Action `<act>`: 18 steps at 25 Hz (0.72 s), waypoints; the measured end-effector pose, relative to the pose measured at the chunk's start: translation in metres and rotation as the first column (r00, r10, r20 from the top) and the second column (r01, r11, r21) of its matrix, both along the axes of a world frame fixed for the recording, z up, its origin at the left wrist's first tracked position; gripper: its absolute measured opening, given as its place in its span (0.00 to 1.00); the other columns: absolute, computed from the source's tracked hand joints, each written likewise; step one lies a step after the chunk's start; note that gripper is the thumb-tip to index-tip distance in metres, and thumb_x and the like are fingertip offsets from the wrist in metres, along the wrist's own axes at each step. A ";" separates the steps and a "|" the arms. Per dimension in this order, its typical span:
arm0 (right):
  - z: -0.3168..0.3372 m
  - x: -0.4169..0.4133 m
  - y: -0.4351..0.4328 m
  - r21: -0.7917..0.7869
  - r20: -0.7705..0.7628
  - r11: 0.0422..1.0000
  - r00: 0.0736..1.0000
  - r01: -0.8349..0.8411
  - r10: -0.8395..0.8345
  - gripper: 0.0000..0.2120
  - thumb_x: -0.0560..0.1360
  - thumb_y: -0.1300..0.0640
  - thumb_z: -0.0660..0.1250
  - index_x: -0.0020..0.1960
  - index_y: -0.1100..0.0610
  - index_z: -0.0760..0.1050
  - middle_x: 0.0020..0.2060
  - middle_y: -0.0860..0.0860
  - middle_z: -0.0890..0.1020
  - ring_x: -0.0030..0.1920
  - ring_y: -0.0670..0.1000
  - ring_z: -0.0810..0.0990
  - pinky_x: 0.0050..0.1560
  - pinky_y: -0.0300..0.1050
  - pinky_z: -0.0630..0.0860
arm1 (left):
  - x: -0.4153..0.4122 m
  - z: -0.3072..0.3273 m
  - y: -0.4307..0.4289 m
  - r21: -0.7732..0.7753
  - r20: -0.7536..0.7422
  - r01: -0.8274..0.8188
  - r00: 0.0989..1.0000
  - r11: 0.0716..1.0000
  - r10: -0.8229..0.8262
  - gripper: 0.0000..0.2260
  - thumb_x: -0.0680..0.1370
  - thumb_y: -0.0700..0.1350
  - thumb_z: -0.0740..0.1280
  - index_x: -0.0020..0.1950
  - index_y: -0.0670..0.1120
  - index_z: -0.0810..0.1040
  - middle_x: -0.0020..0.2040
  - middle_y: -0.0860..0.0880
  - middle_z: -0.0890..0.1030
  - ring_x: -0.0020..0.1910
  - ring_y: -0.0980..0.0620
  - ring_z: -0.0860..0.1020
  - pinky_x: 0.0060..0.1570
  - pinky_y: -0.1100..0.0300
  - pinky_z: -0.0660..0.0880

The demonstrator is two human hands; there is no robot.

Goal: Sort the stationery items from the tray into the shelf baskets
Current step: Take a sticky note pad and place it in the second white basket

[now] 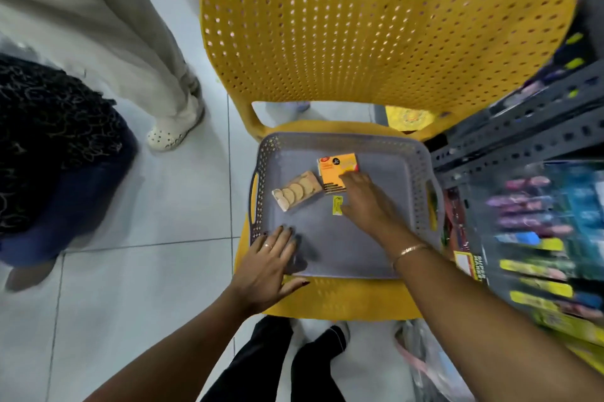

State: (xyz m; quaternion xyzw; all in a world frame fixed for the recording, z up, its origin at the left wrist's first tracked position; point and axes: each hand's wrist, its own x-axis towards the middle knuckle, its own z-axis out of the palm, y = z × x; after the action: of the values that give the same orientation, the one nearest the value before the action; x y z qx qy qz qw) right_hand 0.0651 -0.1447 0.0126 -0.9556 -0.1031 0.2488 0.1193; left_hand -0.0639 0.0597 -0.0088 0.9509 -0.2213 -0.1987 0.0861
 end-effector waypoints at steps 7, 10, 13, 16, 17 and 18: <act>-0.044 0.041 0.005 -0.107 0.120 0.985 0.982 -0.133 0.145 0.32 0.71 0.65 0.65 0.72 0.64 0.55 0.72 0.61 0.63 0.72 0.60 0.61 0.71 0.54 0.62 | -0.002 -0.008 -0.003 0.020 0.026 -0.044 0.999 0.999 0.044 0.36 0.78 0.65 0.41 0.64 0.40 0.74 0.65 0.41 0.75 0.64 0.43 0.72 0.57 0.47 0.71; -0.045 0.043 0.001 -0.156 0.153 0.974 0.970 -0.163 0.187 0.30 0.70 0.63 0.67 0.69 0.63 0.60 0.67 0.60 0.68 0.67 0.60 0.66 0.66 0.54 0.66 | -0.004 -0.010 -0.003 0.017 0.047 -0.060 0.997 0.998 0.059 0.36 0.78 0.65 0.41 0.65 0.40 0.74 0.65 0.41 0.75 0.64 0.43 0.72 0.57 0.47 0.71; -0.041 0.036 -0.004 -0.133 0.088 0.985 0.989 -0.110 0.122 0.33 0.64 0.56 0.73 0.64 0.64 0.64 0.62 0.61 0.70 0.63 0.61 0.67 0.63 0.54 0.67 | -0.004 -0.011 -0.003 0.023 0.051 -0.055 0.997 0.998 0.053 0.36 0.78 0.65 0.41 0.64 0.40 0.74 0.65 0.41 0.75 0.64 0.42 0.72 0.57 0.46 0.71; -0.024 0.026 -0.012 -0.058 0.048 0.998 0.999 0.007 -0.004 0.35 0.61 0.53 0.75 0.62 0.64 0.65 0.60 0.62 0.69 0.62 0.61 0.66 0.60 0.52 0.68 | -0.004 -0.012 -0.003 0.033 0.069 -0.047 0.997 0.998 0.044 0.35 0.78 0.65 0.43 0.65 0.40 0.73 0.66 0.41 0.74 0.65 0.43 0.71 0.58 0.46 0.71; -0.014 0.023 -0.016 -0.033 0.050 0.998 0.998 0.044 -0.043 0.36 0.61 0.53 0.76 0.62 0.64 0.65 0.61 0.62 0.69 0.63 0.61 0.66 0.59 0.52 0.69 | -0.004 -0.011 -0.003 0.029 0.069 -0.042 0.997 0.999 0.040 0.34 0.78 0.65 0.44 0.66 0.40 0.73 0.66 0.41 0.73 0.65 0.43 0.71 0.59 0.46 0.71; -0.001 0.022 -0.020 -0.013 0.055 0.997 0.996 0.072 -0.072 0.37 0.61 0.52 0.76 0.63 0.64 0.64 0.61 0.61 0.69 0.63 0.61 0.65 0.58 0.53 0.69 | -0.001 -0.007 -0.002 0.021 0.071 -0.032 0.997 0.999 0.030 0.34 0.78 0.65 0.44 0.66 0.40 0.73 0.66 0.41 0.73 0.65 0.43 0.71 0.59 0.45 0.71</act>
State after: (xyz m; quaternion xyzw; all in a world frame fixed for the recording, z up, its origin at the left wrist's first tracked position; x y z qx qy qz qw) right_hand 0.0873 -0.1647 0.0118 -0.9660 -0.0698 0.2191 0.1181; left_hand -0.0652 0.0575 -0.0156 0.9615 -0.2071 -0.1661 0.0705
